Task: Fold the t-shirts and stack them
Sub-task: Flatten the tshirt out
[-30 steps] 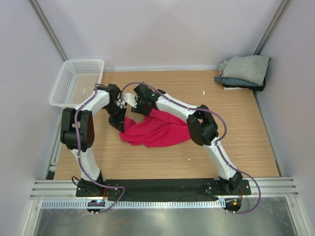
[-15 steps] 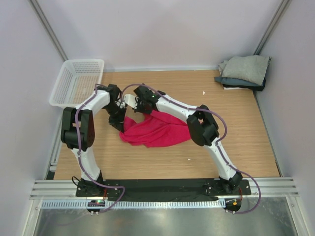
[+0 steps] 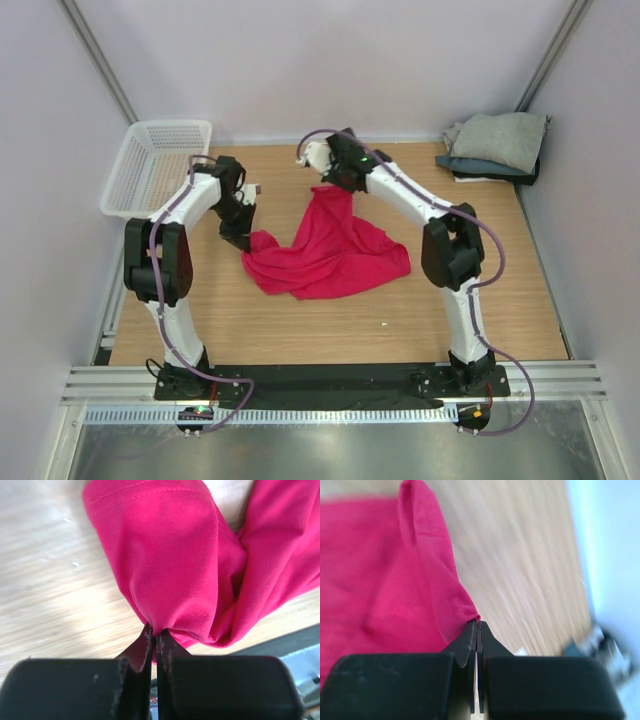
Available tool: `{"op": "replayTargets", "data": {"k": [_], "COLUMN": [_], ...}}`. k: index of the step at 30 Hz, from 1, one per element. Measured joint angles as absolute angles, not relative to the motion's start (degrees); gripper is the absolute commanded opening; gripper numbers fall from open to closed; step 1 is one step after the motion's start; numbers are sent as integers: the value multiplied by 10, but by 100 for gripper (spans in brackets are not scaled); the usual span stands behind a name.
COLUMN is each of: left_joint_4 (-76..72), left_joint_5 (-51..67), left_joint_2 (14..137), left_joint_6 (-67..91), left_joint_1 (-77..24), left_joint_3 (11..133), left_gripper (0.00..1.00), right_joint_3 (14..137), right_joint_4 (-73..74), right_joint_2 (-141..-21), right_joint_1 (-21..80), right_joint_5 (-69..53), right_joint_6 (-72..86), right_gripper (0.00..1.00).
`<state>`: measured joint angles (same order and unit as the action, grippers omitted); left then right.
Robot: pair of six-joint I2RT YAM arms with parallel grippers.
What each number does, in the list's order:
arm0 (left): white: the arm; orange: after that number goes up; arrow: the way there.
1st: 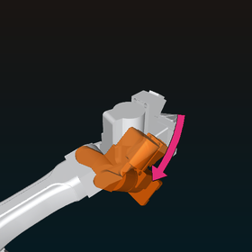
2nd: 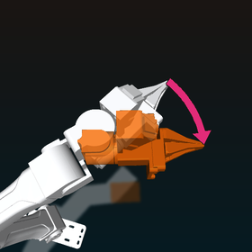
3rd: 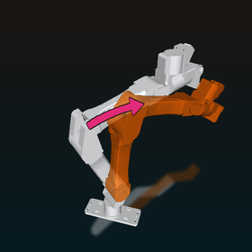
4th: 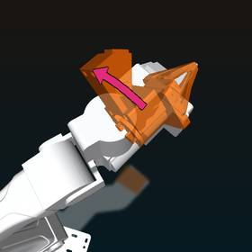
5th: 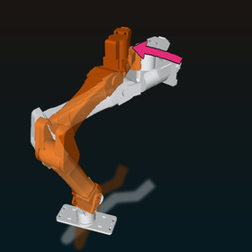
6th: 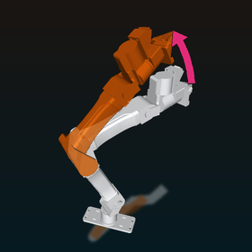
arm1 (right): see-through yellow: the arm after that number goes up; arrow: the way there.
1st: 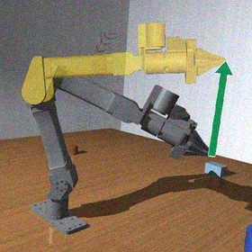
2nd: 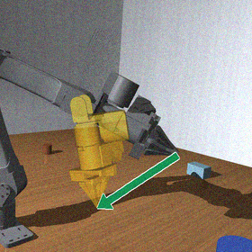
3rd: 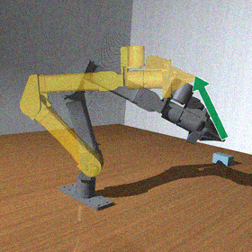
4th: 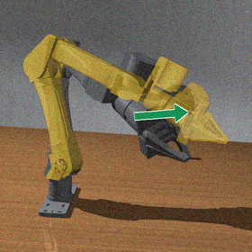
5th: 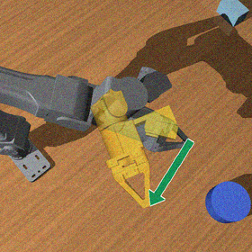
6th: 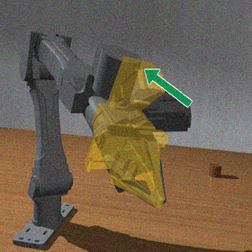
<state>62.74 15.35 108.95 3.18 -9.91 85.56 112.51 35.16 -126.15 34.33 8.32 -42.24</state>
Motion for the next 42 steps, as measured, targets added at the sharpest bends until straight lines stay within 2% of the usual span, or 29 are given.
{"op": "replayTargets", "data": {"k": [4,5,7,8,9,11,13,16,23,28,42], "left_joint_4": [626,626,629,630,631,634,641,652,653,657,667], "left_joint_5": [130,126,120,120,121,124,130,148,177,185,212], "left_joint_2": [1098,1099,1100,1100,1100,1100,1103,1130,1253,1304,1314], "left_joint_6": [21,20,15,11,7,6,2,-6,-7,-6,-4], "left_joint_1": [-97,-96,-92,-89,-88,-84,-81,-77,-66,-54,-35], "left_joint_3": [881,882,882,882,882,884,899,969,1147,1145,1129], "left_gripper": [0,3,20,37,44,52,55,55,45,45,43], "right_joint_3": [1095,1084,1068,1061,1054,1041,1028,1009,975,968,965], "right_joint_4": [353,352,353,354,355,355,357,357,367,376,379], "right_joint_2": [-1205,-1188,-1163,-1150,-1138,-1118,-1100,-1076,-1059,-1056,-1054], "right_joint_1": [276,258,239,232,227,223,221,218,215,215,215], "right_joint_5": [111,119,132,137,142,149,152,154,153,153,153], "right_joint_6": [-426,-427,-428,-429,-430,-432,-434,-435,-435,-435,-435], "right_gripper": [2,1,1,1,2,1,1,1,1,1,1]}}
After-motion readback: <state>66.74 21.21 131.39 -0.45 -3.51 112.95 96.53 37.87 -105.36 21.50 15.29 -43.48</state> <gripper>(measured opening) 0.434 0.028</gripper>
